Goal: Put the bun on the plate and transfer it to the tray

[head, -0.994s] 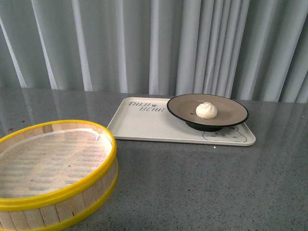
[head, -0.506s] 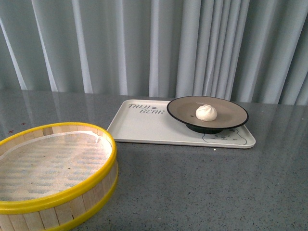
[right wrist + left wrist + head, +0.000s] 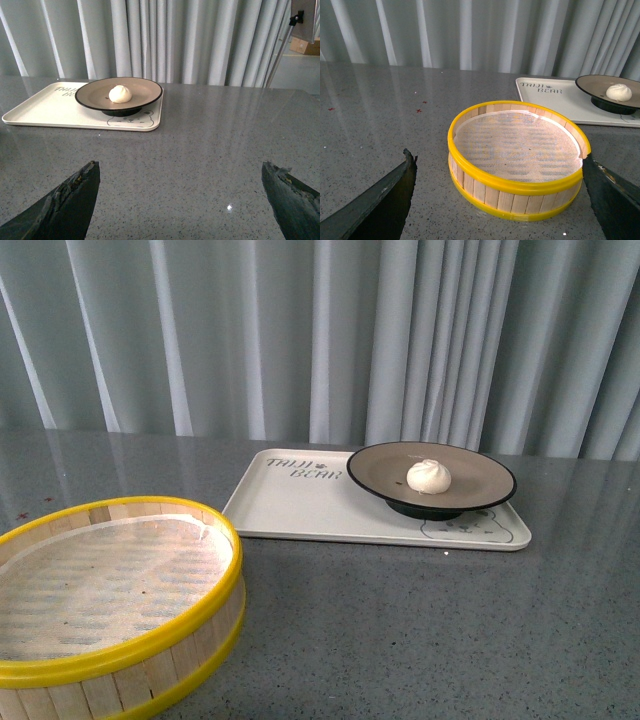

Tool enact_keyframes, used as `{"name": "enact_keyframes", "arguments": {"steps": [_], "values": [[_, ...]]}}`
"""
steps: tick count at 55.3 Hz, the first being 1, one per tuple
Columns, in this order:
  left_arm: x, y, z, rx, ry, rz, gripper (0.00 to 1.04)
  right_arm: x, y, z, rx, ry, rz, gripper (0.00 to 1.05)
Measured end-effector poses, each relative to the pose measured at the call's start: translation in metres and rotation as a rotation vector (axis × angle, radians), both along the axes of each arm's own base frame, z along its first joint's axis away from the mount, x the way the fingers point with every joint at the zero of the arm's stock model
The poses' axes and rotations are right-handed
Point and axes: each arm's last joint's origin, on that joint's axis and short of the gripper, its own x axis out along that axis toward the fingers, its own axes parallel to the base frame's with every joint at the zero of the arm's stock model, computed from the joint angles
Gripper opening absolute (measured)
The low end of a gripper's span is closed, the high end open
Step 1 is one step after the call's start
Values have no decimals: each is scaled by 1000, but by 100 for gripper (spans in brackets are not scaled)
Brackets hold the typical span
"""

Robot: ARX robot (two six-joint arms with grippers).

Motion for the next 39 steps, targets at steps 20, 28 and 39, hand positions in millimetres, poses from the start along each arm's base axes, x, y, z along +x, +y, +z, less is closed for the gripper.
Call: {"name": "enact_keyframes", "arguments": {"steps": [20, 28, 39], "values": [[0, 0, 0, 0, 0, 0, 98, 0, 0, 0, 0, 0, 0, 96], [0, 0, 0, 0, 0, 0, 98, 0, 0, 0, 0, 0, 0, 96], [0, 0, 0, 0, 0, 0, 98, 0, 0, 0, 0, 0, 0, 96]]}}
